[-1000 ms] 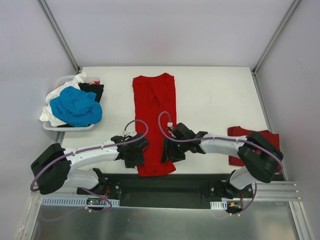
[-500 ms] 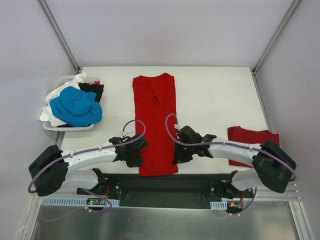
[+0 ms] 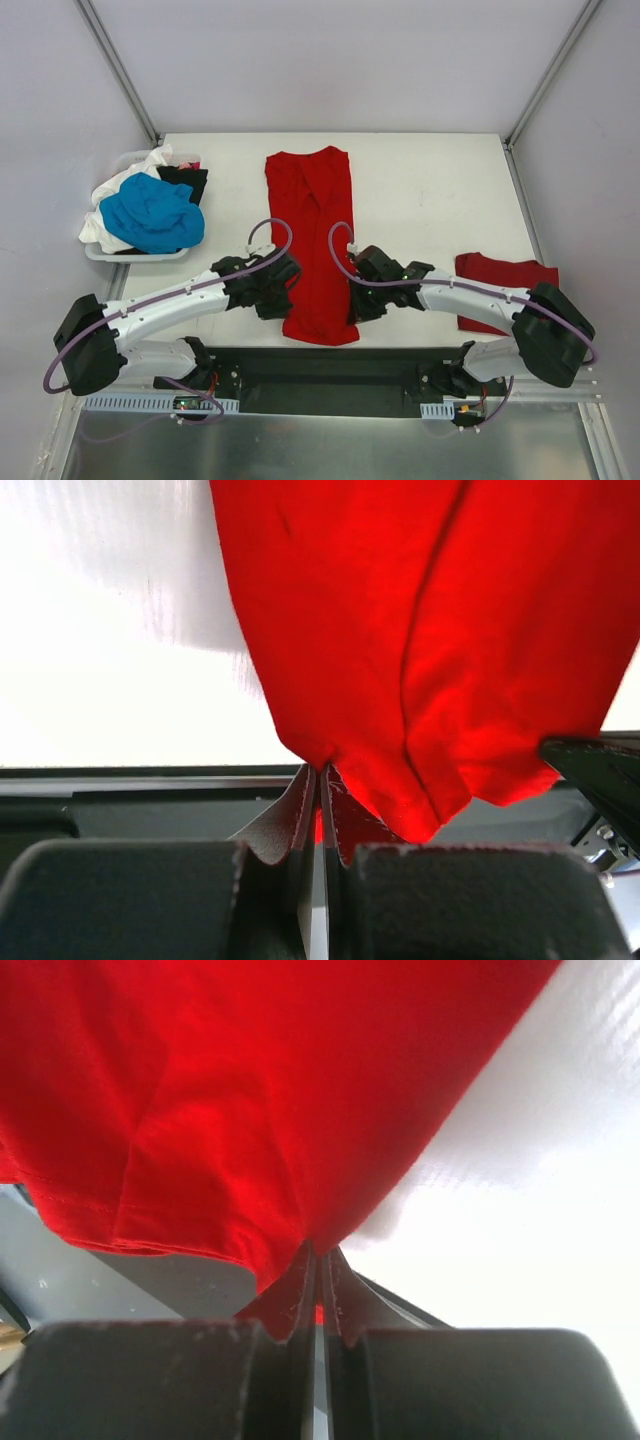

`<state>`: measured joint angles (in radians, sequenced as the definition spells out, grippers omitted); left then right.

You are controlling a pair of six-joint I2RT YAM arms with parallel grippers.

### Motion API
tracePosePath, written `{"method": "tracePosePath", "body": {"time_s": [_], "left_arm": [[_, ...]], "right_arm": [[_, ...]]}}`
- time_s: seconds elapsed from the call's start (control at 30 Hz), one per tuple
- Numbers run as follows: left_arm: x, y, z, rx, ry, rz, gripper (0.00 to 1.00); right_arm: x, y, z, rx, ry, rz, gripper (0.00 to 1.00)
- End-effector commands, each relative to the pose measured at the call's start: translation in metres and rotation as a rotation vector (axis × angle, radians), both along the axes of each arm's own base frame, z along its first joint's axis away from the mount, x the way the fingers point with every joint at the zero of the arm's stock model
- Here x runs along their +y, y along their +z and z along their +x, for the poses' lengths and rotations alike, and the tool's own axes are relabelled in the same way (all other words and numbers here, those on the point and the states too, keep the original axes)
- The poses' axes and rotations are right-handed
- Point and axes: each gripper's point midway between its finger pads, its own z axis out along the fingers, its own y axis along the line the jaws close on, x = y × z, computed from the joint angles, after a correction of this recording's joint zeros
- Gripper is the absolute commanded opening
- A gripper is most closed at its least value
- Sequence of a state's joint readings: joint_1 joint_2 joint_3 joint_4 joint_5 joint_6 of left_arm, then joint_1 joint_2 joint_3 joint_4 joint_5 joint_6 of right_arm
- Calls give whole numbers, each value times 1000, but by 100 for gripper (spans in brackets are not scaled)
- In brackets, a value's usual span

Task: Fold and stack the t-shirts

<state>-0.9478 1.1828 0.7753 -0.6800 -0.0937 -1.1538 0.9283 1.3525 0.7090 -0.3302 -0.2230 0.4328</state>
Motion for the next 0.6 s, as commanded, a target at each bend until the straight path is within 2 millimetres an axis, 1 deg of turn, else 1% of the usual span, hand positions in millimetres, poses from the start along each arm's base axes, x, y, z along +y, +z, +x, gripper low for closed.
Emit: {"method": "tracePosePath", "body": {"time_s": [0.0,0.03,0.07,0.1,0.13,0.2,0.27,0.3,0.33,0.4,0.43,0.5,0.53,0.57], "left_arm": [[12,19,6,-33,-21,78,0],[14,18,6,-24,-27,96,0],[12,21,8,-31,-37,95,0],[12,21,9,-27,-42,101,0],[11,19,9,-19,-47,110,0],[11,18,10,-10,-54,114,0],[14,16,14,0,-51,124,0],[14,16,15,4,-48,119,0],[19,15,21,9,-25,122,0],[25,14,27,17,-11,124,0],[33,13,34,24,21,125,0],[41,11,43,28,24,135,0],[43,11,47,31,25,132,0],[50,11,55,29,32,138,0]], "right_arm": [[11,21,9,-38,40,4,1],[13,24,11,-43,44,1,1],[14,25,13,-48,51,-1,1],[18,30,18,-51,55,-4,1],[20,31,19,-48,58,-7,1],[25,41,29,-60,59,5,1],[27,42,39,-53,47,3,1],[30,46,43,-52,47,14,1],[29,45,50,-45,30,11,1],[29,46,58,-37,22,17,1],[28,46,66,-37,7,19,1],[28,48,74,-39,7,19,1],[29,52,82,-47,0,27,1],[28,49,86,-40,-1,18,1]]}}
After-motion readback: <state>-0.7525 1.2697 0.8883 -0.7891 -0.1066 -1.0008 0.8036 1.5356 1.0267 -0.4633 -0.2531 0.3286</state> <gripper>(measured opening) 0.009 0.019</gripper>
